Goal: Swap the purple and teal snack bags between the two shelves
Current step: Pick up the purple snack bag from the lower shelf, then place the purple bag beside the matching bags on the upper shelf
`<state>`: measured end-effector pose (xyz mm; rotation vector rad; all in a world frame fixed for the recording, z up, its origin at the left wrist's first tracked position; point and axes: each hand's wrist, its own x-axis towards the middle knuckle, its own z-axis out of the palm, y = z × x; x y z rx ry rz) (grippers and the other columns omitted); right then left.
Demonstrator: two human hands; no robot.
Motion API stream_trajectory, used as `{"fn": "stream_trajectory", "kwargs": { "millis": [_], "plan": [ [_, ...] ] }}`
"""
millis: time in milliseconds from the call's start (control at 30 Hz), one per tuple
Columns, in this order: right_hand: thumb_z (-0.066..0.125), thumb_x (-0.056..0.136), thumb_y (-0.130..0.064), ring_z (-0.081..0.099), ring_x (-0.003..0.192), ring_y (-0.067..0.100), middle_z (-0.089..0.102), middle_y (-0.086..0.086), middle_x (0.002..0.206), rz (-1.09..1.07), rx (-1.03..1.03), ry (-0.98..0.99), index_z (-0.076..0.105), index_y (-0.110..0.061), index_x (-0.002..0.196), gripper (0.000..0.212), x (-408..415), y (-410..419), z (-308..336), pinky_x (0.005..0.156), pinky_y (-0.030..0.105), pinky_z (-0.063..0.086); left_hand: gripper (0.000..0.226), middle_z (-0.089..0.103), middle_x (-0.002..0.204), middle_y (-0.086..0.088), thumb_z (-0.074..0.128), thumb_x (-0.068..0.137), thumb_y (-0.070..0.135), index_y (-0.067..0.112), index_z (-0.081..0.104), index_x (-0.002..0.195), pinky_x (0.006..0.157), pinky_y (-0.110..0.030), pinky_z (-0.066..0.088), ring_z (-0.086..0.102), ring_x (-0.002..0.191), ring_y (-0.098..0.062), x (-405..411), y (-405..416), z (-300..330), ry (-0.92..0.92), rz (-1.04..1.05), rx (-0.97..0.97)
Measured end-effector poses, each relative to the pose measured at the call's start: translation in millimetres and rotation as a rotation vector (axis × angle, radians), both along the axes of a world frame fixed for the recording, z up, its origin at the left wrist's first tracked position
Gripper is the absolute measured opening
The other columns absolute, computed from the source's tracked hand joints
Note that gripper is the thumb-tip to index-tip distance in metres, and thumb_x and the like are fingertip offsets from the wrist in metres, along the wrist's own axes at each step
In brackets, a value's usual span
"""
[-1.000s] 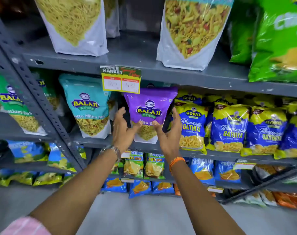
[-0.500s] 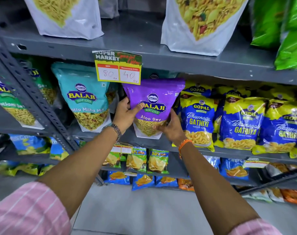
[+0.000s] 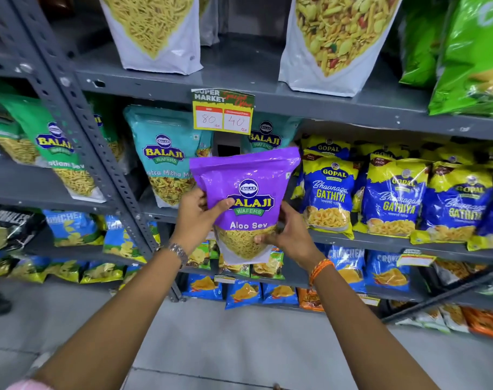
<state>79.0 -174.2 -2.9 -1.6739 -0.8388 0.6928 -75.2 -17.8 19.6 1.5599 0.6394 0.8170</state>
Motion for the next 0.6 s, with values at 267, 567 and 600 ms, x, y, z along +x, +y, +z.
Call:
{"fn": "stream_trajectory", "kwargs": {
  "millis": [267,567,600],
  "plan": [
    [0.090,0.061,0.005,0.069,0.113,0.019,0.072,0.010,0.122,0.104,0.101,-0.010,0.054,-0.015,0.120,0.072,-51,-24,85,0.091,0.041,0.060,0.042,0.077,0.073,0.005,0.086,0.061,0.042,0.007,0.071,0.079,0.060,-0.034,0.058,0.067,0.067,-0.014,-67,-26,66,-0.241,0.155,0.129],
    [0.084,0.066,0.010,0.067,0.114,0.014,0.070,0.003,0.121,0.100,0.379,-0.179,0.053,-0.010,0.126,0.070,-64,-3,235,0.096,0.028,0.056,0.011,0.074,0.068,0.021,0.074,0.083,0.009,0.017,0.066,0.084,0.057,-0.015,0.052,0.063,0.060,0.007,-53,-15,223,-0.557,0.158,0.305],
    [0.083,0.067,0.012,0.067,0.109,0.010,0.069,0.000,0.119,0.098,0.399,-0.194,0.052,-0.008,0.127,0.069,-62,1,249,0.093,0.025,0.057,0.011,0.075,0.070,0.021,0.074,0.084,0.009,0.017,0.066,0.087,0.058,-0.015,0.053,0.064,0.061,0.008,-48,-11,237,-0.580,0.164,0.320]
  ]
}}
